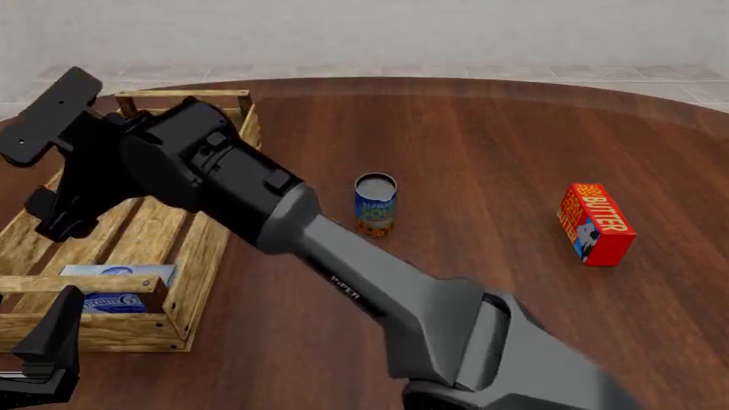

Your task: Pick up the cream cheese and put it in the tray.

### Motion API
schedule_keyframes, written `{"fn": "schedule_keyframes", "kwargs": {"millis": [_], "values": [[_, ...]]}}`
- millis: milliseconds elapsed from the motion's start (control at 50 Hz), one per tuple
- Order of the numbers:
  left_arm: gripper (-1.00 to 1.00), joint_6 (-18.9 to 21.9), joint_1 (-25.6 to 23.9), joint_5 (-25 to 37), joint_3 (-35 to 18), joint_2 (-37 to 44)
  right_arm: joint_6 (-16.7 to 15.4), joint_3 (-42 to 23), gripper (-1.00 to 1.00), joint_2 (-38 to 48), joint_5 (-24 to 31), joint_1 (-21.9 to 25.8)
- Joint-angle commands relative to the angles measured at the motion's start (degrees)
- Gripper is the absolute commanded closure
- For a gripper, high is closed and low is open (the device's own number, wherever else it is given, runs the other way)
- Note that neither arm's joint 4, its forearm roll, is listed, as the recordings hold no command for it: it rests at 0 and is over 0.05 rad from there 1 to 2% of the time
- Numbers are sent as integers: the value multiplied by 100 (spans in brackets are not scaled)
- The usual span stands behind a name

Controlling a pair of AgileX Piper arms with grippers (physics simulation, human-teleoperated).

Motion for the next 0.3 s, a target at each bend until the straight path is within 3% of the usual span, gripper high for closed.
{"fn": "schedule_keyframes", "kwargs": {"millis": [20,300], "values": [[-100,-1,-1,0,0,-1,-103,8,-100,-465,69,11],[-100,0,-1,0,0,1,-71,1,-100,-912,145,85]]}}
